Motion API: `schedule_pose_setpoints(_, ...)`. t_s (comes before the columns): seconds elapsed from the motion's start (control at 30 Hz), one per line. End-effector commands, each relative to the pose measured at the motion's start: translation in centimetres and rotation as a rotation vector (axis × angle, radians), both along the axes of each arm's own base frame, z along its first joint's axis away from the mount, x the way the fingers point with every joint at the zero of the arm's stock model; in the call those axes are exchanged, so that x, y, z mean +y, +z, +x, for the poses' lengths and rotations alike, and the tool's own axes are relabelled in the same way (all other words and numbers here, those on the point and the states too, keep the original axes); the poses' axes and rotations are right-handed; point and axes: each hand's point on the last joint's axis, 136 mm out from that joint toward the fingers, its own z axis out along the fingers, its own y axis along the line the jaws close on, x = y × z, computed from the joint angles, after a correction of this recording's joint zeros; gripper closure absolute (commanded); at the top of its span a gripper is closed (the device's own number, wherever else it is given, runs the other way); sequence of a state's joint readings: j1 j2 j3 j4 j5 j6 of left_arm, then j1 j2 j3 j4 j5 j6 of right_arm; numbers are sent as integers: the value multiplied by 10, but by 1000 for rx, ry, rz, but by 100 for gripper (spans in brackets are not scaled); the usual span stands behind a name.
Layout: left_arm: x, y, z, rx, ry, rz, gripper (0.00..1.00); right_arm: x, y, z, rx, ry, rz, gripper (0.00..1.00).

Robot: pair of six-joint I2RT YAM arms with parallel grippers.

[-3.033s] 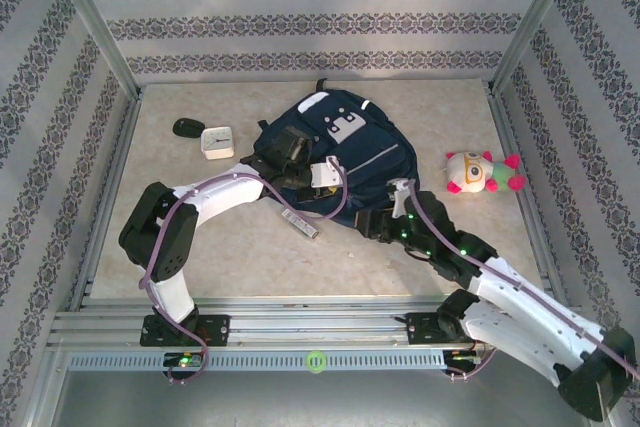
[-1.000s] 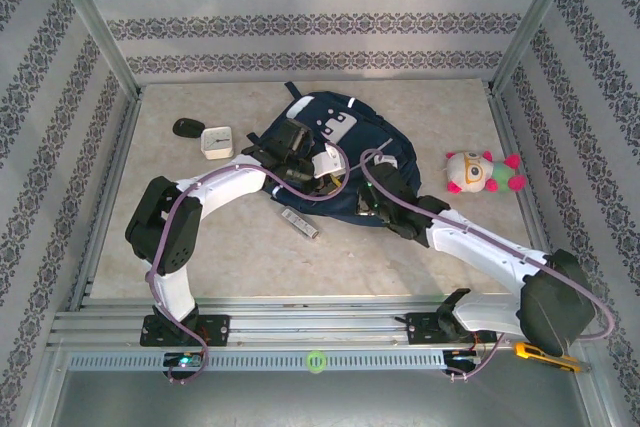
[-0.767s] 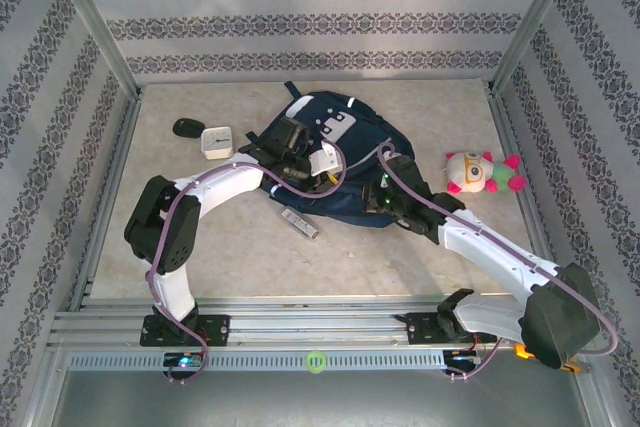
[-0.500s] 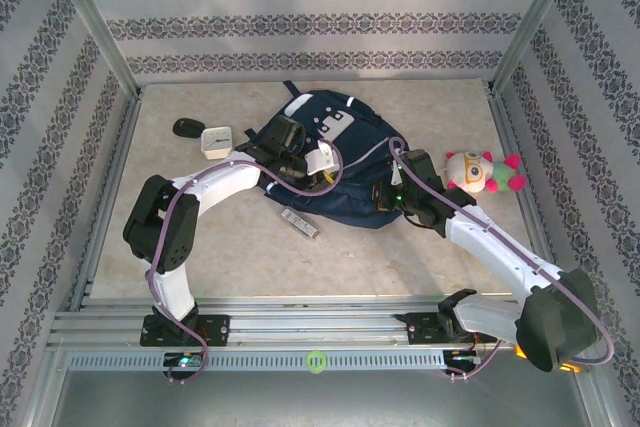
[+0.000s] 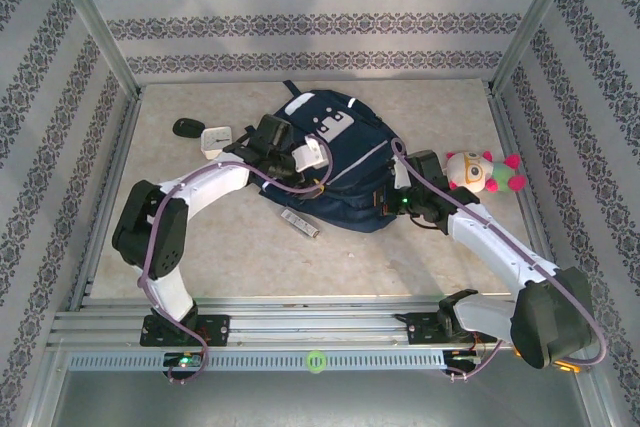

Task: Pack the student bag

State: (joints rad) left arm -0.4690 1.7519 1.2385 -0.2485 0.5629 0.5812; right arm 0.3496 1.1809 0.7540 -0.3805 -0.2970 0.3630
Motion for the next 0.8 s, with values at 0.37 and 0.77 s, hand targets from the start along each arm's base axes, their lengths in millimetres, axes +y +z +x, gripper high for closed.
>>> schedule_pose_setpoints(0.37,101,3,21,338,1105,-230,22,14,-9,-13,2,58,54,100)
schedule_pose_setpoints(0.77,78,-47,42,459,1108,-228,24,40,-21,-34,14,131,53,100)
